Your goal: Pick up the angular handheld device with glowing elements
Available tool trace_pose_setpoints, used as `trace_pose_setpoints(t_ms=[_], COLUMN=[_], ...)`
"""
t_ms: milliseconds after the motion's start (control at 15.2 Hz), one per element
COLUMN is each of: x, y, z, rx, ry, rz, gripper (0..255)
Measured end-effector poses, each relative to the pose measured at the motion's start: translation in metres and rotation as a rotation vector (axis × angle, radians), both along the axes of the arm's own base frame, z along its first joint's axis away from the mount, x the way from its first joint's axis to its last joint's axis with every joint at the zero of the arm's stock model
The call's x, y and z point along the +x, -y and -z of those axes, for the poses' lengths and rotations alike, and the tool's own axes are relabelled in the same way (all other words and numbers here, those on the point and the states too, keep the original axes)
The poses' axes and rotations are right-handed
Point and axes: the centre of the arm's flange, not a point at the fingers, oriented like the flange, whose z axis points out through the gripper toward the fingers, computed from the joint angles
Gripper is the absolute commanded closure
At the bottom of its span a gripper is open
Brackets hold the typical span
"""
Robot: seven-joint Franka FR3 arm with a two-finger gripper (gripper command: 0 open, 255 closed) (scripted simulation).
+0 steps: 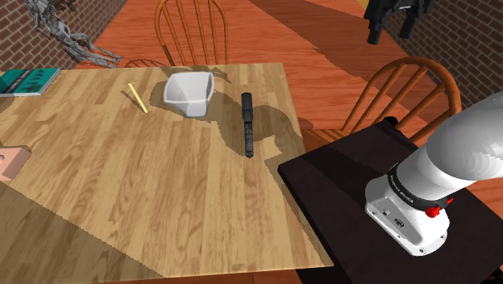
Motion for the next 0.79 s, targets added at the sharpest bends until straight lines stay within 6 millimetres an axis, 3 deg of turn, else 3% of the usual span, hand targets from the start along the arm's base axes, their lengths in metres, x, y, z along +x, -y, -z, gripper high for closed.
trace_pose_setpoints(t_ms=[198,792], x=[0.001,0.019], y=[-0.011,-0.089], z=[0.01,0.085], rx=[-0.004,-0.036], ry=[0.01,0.09], rz=[0.011,0.097], gripper=[0,0])
